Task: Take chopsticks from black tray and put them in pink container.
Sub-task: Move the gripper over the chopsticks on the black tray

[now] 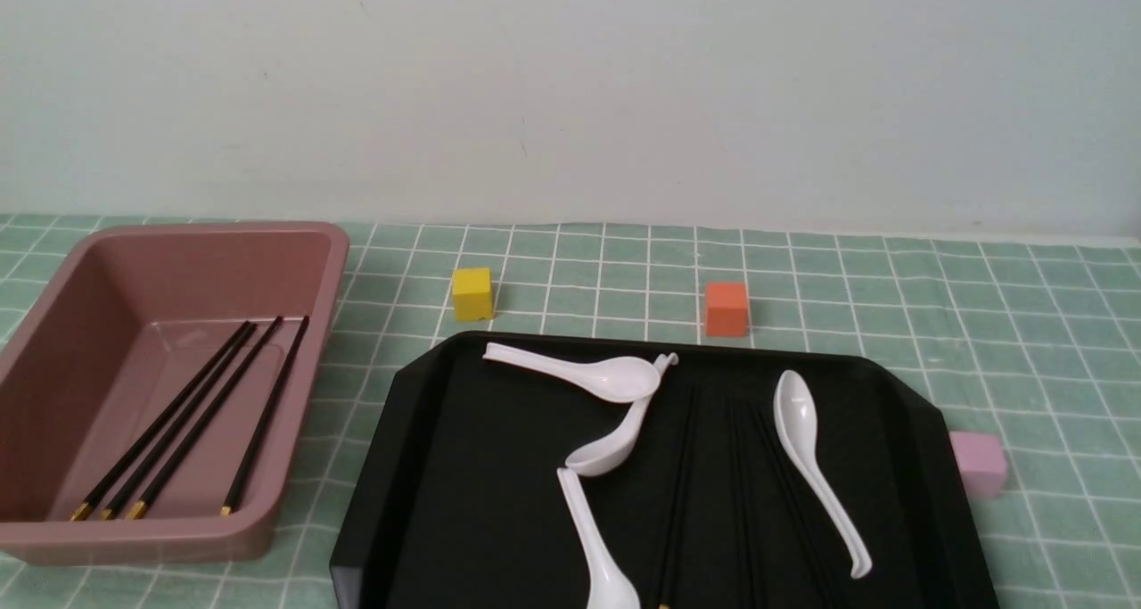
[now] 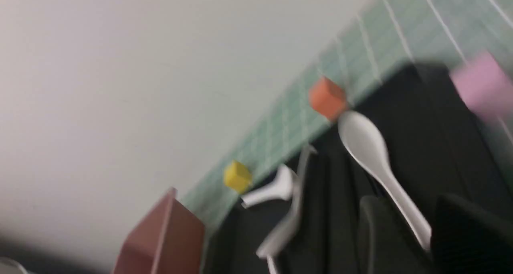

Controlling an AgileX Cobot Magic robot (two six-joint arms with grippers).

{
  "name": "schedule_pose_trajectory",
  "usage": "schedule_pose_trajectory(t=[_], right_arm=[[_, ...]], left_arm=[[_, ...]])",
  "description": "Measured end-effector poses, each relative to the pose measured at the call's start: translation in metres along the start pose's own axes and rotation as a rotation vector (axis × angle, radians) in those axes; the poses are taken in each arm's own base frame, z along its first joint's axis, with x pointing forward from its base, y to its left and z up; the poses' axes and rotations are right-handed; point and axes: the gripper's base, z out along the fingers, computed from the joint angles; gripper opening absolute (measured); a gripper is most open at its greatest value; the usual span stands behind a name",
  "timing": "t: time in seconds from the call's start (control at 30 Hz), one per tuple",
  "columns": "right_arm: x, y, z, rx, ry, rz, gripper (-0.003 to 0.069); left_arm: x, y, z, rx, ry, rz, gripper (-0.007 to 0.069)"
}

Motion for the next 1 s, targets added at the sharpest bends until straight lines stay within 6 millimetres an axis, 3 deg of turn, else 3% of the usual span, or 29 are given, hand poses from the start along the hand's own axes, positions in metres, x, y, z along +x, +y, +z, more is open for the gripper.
schedule_pose_trajectory(t=[0.1, 0.2, 0.3, 0.33, 0.4, 0.47, 0.53, 0.67, 0.83, 1.0], right_arm=[[-0.029, 0.034, 0.002, -0.014, 0.000, -0.168, 0.0048], [-0.050, 0.057, 0.022, 0.063, 0.165, -0.356, -0.0008], [-0.057, 0.060, 0.052, 0.193, 0.470, -0.446, -0.0001], [-0.056, 0.053, 0.068, 0.280, 0.663, -0.452, 0.0006], [-0.052, 0.044, 0.090, 0.353, 0.855, -0.410, 0.0017], [-0.039, 0.034, 0.114, 0.376, 1.022, -0.351, 0.0032], [-0.028, 0.033, 0.125, 0.348, 1.096, -0.327, 0.0043], [0.031, 0.047, 0.166, 0.259, 1.286, -0.291, 0.0095], [0.092, 0.073, 0.209, 0.399, 1.357, -0.393, 0.0155], [0.134, 0.094, 0.244, 0.600, 1.328, -0.603, 0.0258]], left_arm=[[0.000, 0.000, 0.000, 0.000, 0.000, 0.000, 0.0085], [0.000, 0.000, 0.000, 0.000, 0.000, 0.000, 0.0090], [0.000, 0.000, 0.000, 0.000, 0.000, 0.000, 0.0093], [0.000, 0.000, 0.000, 0.000, 0.000, 0.000, 0.0093], [0.000, 0.000, 0.000, 0.000, 0.000, 0.000, 0.0093], [0.000, 0.000, 0.000, 0.000, 0.000, 0.000, 0.0095], [0.000, 0.000, 0.000, 0.000, 0.000, 0.000, 0.0096], [0.000, 0.000, 0.000, 0.000, 0.000, 0.001, 0.0103], [0.000, 0.000, 0.000, 0.000, 0.000, 0.001, 0.0103], [0.000, 0.000, 0.000, 0.000, 0.000, 0.001, 0.0103]])
